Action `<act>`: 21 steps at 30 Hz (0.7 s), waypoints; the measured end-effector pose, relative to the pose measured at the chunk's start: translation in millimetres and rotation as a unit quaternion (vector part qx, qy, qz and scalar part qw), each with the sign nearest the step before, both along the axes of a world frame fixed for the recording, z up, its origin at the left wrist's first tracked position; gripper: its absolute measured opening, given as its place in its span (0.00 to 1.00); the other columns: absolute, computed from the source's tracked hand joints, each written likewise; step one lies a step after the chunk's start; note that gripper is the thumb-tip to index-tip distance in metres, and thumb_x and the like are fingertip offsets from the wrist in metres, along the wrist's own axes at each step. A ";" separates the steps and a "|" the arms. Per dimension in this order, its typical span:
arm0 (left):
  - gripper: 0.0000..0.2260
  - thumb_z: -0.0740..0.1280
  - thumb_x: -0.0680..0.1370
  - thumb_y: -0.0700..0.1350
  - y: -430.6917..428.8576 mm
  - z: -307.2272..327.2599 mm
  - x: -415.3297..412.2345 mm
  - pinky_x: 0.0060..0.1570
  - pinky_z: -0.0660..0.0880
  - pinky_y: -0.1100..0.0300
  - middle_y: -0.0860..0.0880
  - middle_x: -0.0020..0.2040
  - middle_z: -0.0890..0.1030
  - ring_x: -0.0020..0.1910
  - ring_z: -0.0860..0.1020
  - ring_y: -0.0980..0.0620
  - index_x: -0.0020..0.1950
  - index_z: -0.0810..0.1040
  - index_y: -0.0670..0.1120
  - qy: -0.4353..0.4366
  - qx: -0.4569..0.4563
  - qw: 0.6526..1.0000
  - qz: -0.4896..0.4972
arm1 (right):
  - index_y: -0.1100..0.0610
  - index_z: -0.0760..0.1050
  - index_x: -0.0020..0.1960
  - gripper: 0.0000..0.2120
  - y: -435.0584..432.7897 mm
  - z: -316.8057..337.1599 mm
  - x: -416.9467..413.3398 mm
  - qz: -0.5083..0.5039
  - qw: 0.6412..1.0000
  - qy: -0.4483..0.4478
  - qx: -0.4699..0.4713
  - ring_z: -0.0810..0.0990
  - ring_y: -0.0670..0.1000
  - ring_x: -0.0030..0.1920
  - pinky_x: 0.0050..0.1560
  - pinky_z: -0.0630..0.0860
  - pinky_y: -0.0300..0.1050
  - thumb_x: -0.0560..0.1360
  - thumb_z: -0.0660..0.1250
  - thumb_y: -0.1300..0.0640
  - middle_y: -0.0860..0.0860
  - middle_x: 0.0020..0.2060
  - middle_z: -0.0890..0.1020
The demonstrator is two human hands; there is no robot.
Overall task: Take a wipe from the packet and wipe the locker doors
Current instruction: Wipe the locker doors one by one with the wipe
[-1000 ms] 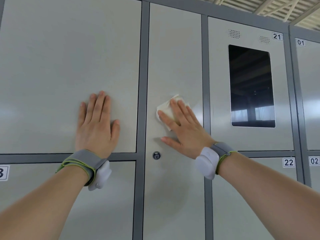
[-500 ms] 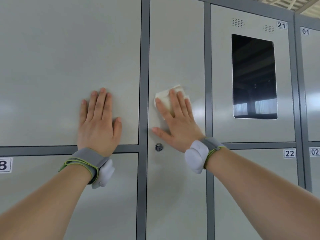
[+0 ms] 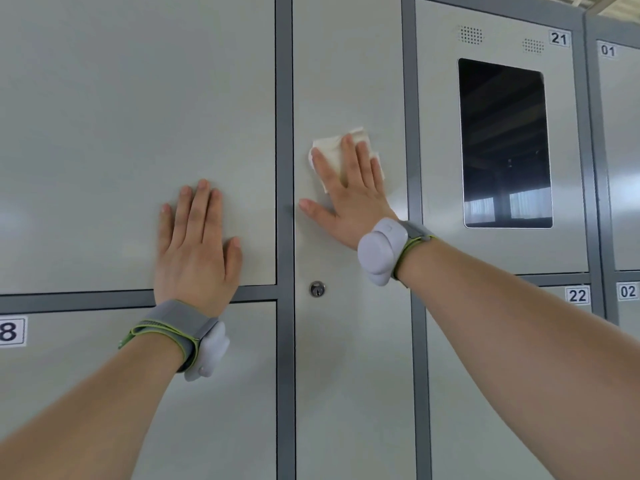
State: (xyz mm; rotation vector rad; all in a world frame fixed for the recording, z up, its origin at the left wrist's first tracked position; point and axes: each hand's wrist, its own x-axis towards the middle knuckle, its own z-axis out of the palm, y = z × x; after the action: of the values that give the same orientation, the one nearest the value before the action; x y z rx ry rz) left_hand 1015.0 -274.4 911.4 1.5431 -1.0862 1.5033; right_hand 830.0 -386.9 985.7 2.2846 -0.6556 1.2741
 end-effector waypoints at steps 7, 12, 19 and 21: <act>0.28 0.51 0.77 0.48 1.2 -0.7 1.1 0.72 0.41 0.52 0.38 0.75 0.60 0.74 0.57 0.39 0.74 0.60 0.35 0.003 -0.004 1.000 -0.007 | 0.47 0.47 0.77 0.38 -5.3 -46.0 -0.8 0.035 0.990 0.095 -0.098 0.35 0.61 0.75 0.74 0.35 0.56 0.72 0.43 0.31 0.59 0.76 0.40; 0.28 0.50 0.77 0.48 1.0 -4.6 -1.3 0.73 0.44 0.48 0.38 0.75 0.59 0.74 0.56 0.39 0.74 0.59 0.35 0.015 0.002 1.000 -0.008 | 0.48 0.56 0.76 0.34 -12.4 -85.2 -8.6 0.076 0.974 0.155 -0.146 0.41 0.61 0.76 0.74 0.39 0.56 0.74 0.49 0.33 0.60 0.76 0.48; 0.28 0.50 0.77 0.48 -0.2 -8.1 -2.9 0.73 0.38 0.56 0.39 0.76 0.59 0.75 0.55 0.40 0.74 0.58 0.35 0.018 0.001 1.000 -0.005 | 0.46 0.48 0.77 0.36 -18.5 -58.9 -21.2 0.038 0.992 0.088 -0.079 0.37 0.58 0.76 0.73 0.32 0.48 0.72 0.41 0.32 0.56 0.76 0.42; 0.28 0.50 0.77 0.48 -0.6 -8.7 -3.0 0.73 0.38 0.56 0.39 0.75 0.59 0.75 0.55 0.40 0.74 0.59 0.36 0.017 -0.004 1.000 -0.004 | 0.45 0.45 0.77 0.37 -25.8 -42.4 -29.0 0.025 0.999 0.024 -0.040 0.36 0.58 0.75 0.72 0.31 0.46 0.71 0.41 0.31 0.56 0.76 0.40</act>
State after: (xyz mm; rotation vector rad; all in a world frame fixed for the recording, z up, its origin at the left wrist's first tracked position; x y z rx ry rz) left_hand 1012.0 -275.0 902.6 1.5508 -1.0649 1.4701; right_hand 800.9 -412.8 943.3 2.2718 -0.5259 1.2414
